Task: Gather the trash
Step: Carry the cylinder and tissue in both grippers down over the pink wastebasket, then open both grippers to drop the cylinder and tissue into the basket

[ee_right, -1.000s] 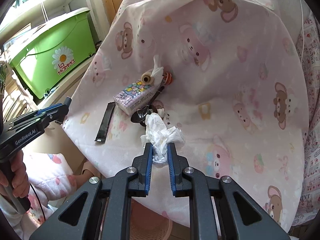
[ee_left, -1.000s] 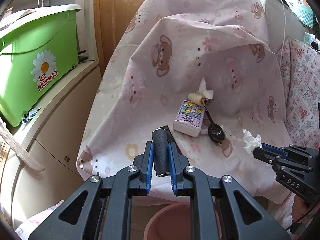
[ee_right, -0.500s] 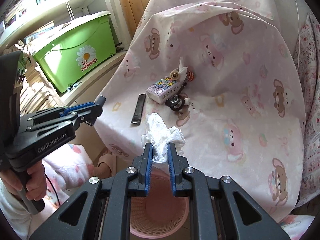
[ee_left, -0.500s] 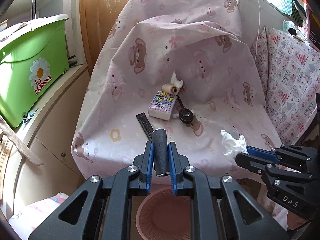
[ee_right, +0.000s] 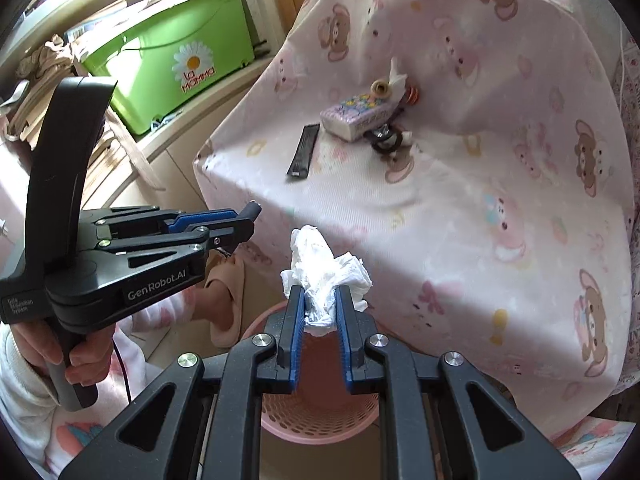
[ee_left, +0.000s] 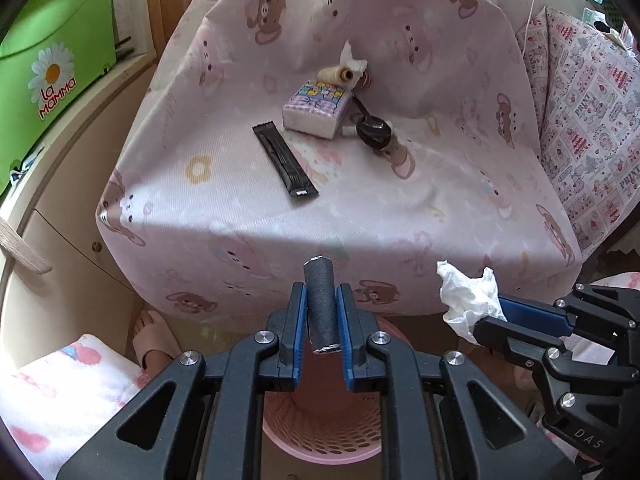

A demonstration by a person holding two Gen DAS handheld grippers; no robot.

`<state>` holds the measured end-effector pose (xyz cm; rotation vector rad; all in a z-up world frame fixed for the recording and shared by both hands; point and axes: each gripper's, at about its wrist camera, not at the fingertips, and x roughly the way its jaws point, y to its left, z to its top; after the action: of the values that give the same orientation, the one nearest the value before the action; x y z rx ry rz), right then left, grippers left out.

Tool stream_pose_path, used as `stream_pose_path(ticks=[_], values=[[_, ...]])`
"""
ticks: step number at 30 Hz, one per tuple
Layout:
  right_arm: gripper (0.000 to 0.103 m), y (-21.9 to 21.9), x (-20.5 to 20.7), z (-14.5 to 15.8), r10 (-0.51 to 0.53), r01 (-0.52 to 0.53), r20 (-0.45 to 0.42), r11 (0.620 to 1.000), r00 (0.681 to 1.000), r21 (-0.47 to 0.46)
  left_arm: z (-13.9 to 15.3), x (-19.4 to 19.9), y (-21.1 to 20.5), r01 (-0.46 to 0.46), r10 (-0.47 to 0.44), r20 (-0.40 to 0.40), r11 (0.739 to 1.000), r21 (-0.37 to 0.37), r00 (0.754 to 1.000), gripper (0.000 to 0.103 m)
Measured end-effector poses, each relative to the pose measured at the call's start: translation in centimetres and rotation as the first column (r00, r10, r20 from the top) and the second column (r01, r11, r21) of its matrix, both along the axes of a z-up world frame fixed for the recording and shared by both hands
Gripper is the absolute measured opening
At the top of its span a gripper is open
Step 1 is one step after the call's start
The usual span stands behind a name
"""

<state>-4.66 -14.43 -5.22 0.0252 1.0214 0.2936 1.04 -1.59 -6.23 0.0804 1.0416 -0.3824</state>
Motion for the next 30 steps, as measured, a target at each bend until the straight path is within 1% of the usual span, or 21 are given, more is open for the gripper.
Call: stream_pose_path(ticks=[4,9,11,15,17,20,23,30], values=[[0.017,0.8,0.1,-1.7,0.025,-0.027,-0.049,0.999,0.998,-0.037,-1.3,0.2,0.2,-0.005,0.005,-0.07,1.0,-0.004,0.998,0.014],[0.017,1.9,0.4,-4.6,0.039,-0.051,-0.137,0.995,0.99,-0.085,-3.8,0.7,0.4,-0.025,0.031,-0.174,0.999,0.036,0.984,0.014],[0.017,2.3,0.5,-5.8,0.04,-0.056,-0.169,0.994,0.985,-0.096,-5.2,0.9,0.5,-0.035,0.045,-0.228,0.998,0.047,0.973,0.014],[0.017,2.7,0.8,-8.2,0.034,-0.062,-0.238,0.992,0.971,-0.111,-8.2,1.2,0.8,-0.064,0.078,-0.358,0.997,0.05,0.93,0.014],[0.017,2.7,1.1,-9.4,0.02,-0.054,-0.274,0.992,0.962,-0.117,-9.4,1.3,0.9,-0.075,0.089,-0.4,0.996,0.051,0.912,0.014],[0.017,2.7,1.3,-10.8,0.012,-0.054,-0.313,0.991,0.95,-0.124,-10.4,1.4,0.9,-0.089,0.111,-0.431,0.994,0.069,0.895,0.015],[0.017,2.8,1.2,-11.5,0.013,-0.064,-0.322,0.987,0.947,-0.149,-11.1,1.5,0.9,-0.088,0.117,-0.446,0.993,0.085,0.888,0.015],[0.018,3.0,1.3,-12.9,0.009,-0.071,-0.345,0.983,0.939,-0.168,-12.3,1.6,1.0,-0.09,0.131,-0.478,0.99,0.108,0.869,0.015]])
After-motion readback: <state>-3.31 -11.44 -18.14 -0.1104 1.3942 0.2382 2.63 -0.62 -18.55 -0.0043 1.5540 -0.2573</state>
